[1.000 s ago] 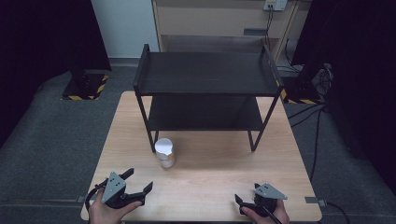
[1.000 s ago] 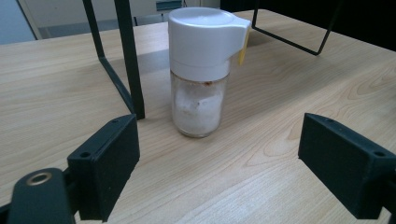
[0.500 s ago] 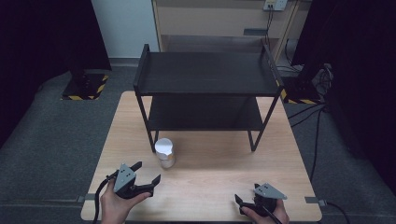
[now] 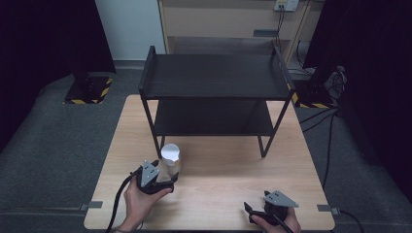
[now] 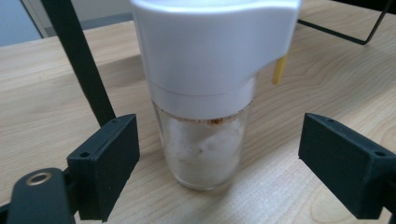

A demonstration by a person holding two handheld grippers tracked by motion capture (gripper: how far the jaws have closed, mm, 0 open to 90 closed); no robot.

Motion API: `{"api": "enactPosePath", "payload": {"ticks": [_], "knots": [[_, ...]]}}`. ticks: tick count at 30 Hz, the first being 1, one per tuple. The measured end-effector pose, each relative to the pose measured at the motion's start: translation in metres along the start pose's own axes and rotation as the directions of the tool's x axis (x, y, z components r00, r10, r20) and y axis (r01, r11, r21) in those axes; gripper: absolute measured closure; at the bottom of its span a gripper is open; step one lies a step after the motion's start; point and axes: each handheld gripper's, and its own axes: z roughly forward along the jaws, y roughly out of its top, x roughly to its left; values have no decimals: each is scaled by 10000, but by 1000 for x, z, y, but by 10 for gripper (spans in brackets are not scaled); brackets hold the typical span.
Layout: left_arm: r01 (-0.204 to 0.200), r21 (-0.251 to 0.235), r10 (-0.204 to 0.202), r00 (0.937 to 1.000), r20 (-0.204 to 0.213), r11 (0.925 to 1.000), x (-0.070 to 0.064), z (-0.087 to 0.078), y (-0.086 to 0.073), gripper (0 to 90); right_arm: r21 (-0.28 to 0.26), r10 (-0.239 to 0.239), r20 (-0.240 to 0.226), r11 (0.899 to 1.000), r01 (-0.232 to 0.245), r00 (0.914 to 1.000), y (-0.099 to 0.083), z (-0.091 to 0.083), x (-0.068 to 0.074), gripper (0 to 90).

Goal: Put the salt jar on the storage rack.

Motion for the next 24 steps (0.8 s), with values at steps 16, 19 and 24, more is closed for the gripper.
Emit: {"api": "enactPosePath", "payload": {"ticks": [16,19,24], "knots": [[66,-144,-70,9996,-283,9999,-3,35,-4,150,87,29,-64,10000,-29,10000,0,3,-3,115],[-33,-297,23,9994,-342,9996,-3,37,-7,209,89,37,-71,10000,-36,10000,0,3,-3,115],[-153,-376,141,9994,-306,9992,-2,41,-10,287,118,47,-116,9999,-46,9999,0,4,-4,116]]}}
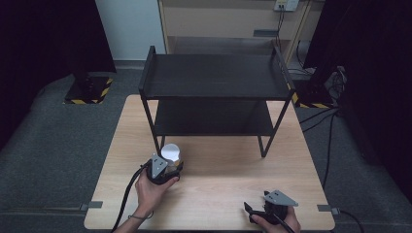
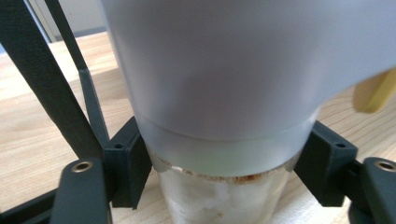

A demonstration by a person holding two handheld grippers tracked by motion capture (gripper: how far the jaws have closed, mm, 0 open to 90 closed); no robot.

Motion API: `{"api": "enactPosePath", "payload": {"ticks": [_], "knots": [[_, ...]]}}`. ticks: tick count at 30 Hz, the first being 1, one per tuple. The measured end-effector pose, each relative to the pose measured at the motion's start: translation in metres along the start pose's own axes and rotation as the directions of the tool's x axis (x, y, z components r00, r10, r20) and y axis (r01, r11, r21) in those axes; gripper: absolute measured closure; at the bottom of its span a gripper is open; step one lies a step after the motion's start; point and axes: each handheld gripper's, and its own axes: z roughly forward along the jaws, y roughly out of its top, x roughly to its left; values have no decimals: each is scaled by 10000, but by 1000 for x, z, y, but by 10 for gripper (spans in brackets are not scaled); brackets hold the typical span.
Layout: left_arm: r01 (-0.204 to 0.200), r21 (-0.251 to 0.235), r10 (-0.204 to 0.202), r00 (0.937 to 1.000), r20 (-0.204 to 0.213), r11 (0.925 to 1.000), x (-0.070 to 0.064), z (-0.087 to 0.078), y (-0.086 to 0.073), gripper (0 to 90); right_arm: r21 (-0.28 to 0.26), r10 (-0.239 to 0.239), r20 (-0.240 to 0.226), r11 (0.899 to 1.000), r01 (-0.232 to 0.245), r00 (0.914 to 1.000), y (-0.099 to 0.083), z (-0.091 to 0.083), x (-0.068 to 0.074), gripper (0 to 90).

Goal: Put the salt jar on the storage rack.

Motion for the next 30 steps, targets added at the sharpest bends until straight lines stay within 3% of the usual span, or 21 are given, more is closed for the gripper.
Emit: {"api": "enactPosePath", "payload": {"ticks": [7,14,17,21,23,30], "knots": [[-53,-447,60,9999,152,9990,4,2,-11,297,18,35,1,10000,-35,10000,0,0,-1,116],[-261,-547,280,9990,346,9982,7,2,-12,300,9,37,17,10000,-37,10000,0,0,-1,116],[-70,-295,85,9986,519,9995,11,1,-6,302,-17,55,28,10000,-55,10000,-1,0,-1,116],[-370,-131,378,9966,733,9992,10,-3,0,302,-4,73,15,10000,-73,10000,-1,0,-1,115],[-617,-191,630,9952,750,9979,7,-3,2,302,10,101,8,9999,-101,9999,-1,0,-1,116],[-653,-613,714,9921,1034,9960,0,-7,21,302,-47,161,42,9999,-161,9999,-1,-1,-1,115]]}}
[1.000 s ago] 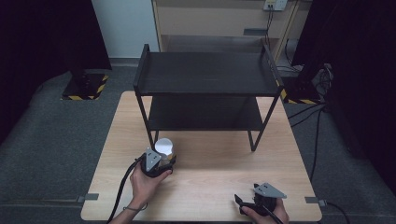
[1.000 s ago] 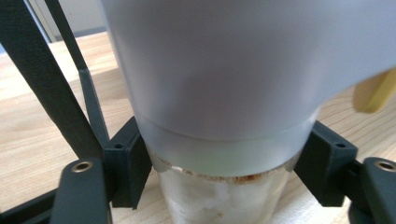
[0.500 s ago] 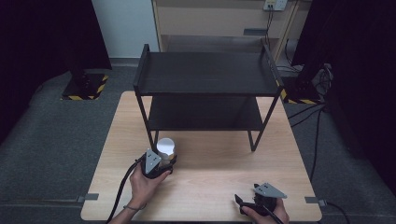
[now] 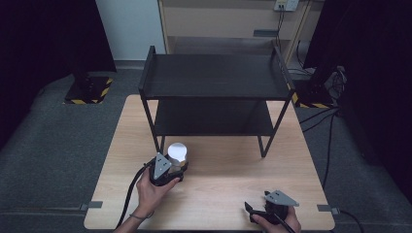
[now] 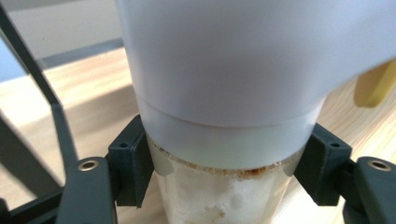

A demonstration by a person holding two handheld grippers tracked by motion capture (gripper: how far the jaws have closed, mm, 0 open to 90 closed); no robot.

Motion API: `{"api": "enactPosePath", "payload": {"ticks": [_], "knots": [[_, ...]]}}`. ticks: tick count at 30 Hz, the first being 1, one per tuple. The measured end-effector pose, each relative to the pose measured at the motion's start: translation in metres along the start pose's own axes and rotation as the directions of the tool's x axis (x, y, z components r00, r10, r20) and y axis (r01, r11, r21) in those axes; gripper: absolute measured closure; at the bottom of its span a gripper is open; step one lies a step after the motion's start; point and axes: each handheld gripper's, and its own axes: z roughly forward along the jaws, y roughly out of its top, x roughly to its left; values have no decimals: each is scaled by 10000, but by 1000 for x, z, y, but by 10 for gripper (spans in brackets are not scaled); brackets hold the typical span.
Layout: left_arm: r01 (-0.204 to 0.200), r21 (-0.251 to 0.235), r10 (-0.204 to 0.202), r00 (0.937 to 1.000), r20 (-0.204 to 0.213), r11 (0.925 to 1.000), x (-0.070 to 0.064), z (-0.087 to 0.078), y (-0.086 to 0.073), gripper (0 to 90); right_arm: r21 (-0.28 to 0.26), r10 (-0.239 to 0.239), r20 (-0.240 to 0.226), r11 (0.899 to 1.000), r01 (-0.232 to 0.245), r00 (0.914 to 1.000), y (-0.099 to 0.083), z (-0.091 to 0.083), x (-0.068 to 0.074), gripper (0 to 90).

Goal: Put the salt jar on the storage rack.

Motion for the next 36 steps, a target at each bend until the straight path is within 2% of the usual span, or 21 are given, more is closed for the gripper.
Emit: {"api": "enactPosePath", "payload": {"ticks": [4,8,10,13,15,17,23,26,30,36], "knots": [[-268,-372,279,9992,293,9989,-7,-3,18,303,-14,9,25,10000,-9,10000,0,0,0,115],[-129,-766,178,9979,626,9970,-14,-2,38,303,-42,-40,12,10000,40,10000,0,-1,1,115],[-19,-817,86,9967,812,9967,-17,0,50,303,-83,-62,18,9999,62,10000,0,-1,1,115],[-102,-857,178,9958,893,9963,-21,6,68,302,-90,-16,22,10000,16,10000,0,-2,1,115],[-59,-969,158,9948,1011,9953,-22,13,81,302,-93,-3,35,10000,3,10000,0,-2,0,115],[-302,-1065,416,9935,1064,9938,-24,22,94,302,-105,-19,36,9999,20,10000,0,-2,0,115],[-298,-1145,443,9910,1263,9930,-28,57,132,303,-126,-20,32,9999,20,10000,-1,-2,0,116],[-183,-1082,327,9906,1331,9940,-29,73,141,302,-173,8,22,9999,-8,10000,-1,-3,0,115],[-288,-1012,417,9909,1280,9944,-34,91,151,302,-174,-2,19,9998,2,10000,-1,-3,-2,115],[-345,-1168,477,9925,1122,9926,-43,118,163,302,-177,-31,-32,9998,31,10000,-1,-2,-1,116]]}}
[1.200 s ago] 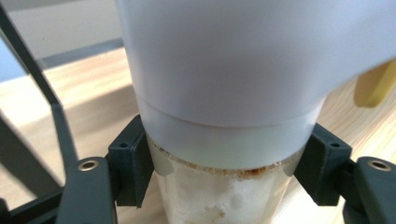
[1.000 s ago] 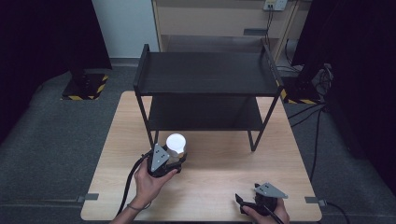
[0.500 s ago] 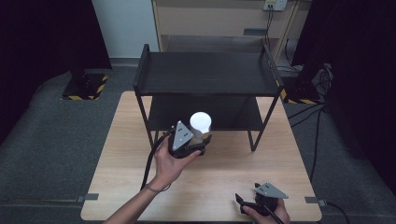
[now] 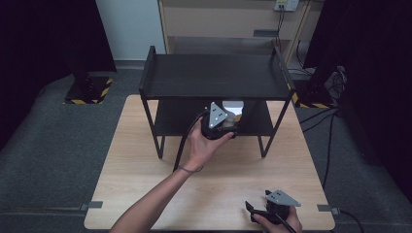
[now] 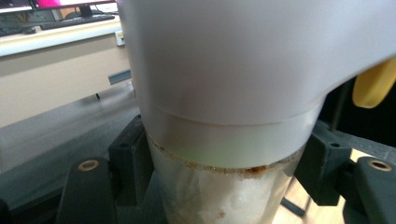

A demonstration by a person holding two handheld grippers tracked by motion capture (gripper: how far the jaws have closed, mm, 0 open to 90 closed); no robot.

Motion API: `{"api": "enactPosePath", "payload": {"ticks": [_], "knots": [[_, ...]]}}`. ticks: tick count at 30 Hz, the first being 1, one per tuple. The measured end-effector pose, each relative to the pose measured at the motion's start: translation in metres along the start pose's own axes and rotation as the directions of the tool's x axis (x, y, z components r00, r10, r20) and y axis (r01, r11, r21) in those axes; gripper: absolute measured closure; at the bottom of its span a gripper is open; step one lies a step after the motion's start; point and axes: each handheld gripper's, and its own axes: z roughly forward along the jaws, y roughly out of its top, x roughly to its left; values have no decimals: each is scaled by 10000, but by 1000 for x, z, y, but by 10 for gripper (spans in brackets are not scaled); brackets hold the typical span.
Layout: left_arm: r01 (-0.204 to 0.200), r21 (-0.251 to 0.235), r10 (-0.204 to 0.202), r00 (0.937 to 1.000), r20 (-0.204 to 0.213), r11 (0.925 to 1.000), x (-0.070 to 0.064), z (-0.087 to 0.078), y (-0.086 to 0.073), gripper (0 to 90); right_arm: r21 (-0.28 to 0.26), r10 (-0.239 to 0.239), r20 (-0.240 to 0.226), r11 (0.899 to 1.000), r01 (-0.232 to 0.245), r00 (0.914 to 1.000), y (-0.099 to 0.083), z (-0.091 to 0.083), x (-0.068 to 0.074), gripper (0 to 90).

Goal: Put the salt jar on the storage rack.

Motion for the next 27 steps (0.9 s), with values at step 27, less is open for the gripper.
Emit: {"api": "enactPosePath", "payload": {"ticks": [27], "knots": [[610,-860,-637,9975,-296,9944,-7,27,-27,298,28,-32,-60,10000,33,10000,0,1,-2,116]]}}
